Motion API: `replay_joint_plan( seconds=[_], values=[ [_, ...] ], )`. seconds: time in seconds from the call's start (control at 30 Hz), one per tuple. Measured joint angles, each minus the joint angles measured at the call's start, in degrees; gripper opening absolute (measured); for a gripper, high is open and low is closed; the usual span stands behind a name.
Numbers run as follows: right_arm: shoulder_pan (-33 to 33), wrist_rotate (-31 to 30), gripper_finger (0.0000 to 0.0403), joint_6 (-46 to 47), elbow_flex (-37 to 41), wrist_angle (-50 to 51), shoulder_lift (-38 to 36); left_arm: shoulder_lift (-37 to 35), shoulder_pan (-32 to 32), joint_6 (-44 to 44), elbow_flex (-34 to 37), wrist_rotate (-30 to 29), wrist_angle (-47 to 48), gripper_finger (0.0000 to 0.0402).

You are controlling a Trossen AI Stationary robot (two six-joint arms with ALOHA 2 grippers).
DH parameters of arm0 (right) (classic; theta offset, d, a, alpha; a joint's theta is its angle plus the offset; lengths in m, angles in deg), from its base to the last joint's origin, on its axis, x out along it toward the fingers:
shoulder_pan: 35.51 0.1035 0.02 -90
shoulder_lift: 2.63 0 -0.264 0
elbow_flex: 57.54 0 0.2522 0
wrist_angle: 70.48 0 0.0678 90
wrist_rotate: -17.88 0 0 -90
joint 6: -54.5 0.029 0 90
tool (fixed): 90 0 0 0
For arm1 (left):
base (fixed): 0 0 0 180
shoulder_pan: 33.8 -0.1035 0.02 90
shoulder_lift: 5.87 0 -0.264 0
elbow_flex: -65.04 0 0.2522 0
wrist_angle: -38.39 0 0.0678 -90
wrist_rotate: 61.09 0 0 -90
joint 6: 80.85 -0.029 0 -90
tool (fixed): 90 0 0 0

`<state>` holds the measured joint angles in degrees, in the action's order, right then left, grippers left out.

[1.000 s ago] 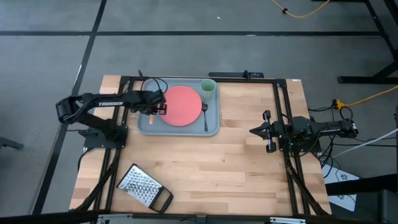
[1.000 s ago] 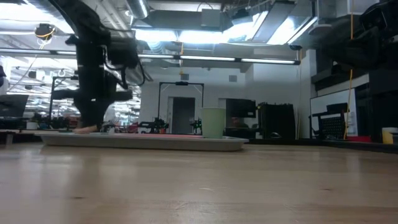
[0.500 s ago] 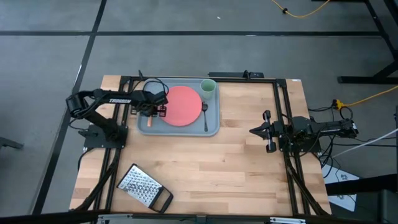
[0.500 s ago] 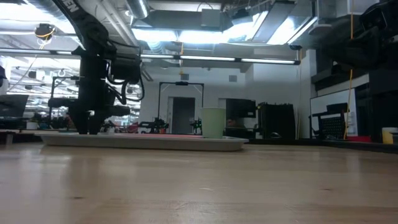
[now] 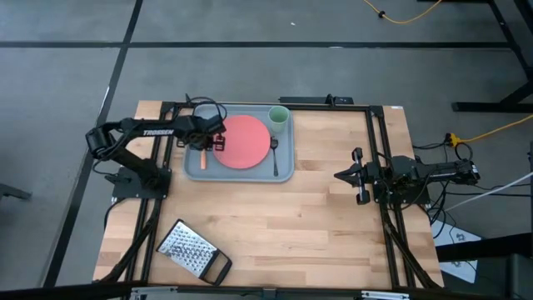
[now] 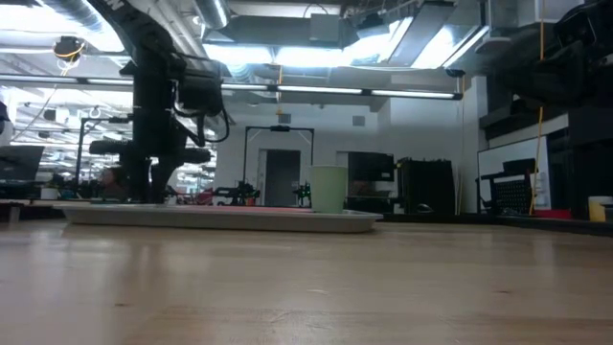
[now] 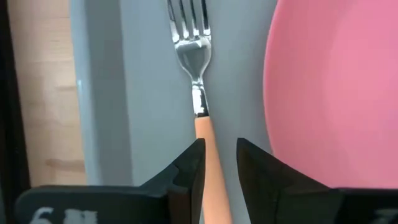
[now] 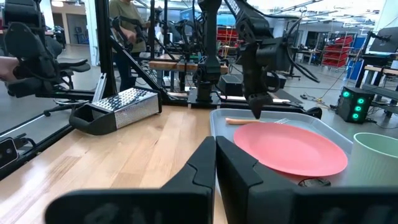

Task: Pick and place plate/cup/fork/spoon on tray
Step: Return to Home Position

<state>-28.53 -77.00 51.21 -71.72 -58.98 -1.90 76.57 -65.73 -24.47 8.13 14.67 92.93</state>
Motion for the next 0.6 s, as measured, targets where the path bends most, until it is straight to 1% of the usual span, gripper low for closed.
replay_joint_plan(
  seconds=[0.17, 0.3, 0.4, 0.6],
  values=[
    [-0.01, 0.0, 0.0017, 0.0, 0.0, 0.01, 0.0, 0.0, -0.14, -1.75, -3.23, 0.65, 4.08, 0.0085],
    [0.0, 0.0, 0.0017, 0.0, 0.0, 0.01, 0.0, 0.01, 1.51, -6.12, -8.43, 4.62, 8.66, 0.0085],
    [0.0, 0.0, 0.0017, 0.0, 0.0, 0.0, 0.0, 0.02, 3.98, -9.04, -13.57, 8.42, 12.18, 0.0085],
    [-0.01, 0.0, 0.0017, 0.0, 0.0, 0.0, 0.0, 0.0, 12.0, -11.5, -22.61, 14.2, 18.08, 0.0085]
  ],
)
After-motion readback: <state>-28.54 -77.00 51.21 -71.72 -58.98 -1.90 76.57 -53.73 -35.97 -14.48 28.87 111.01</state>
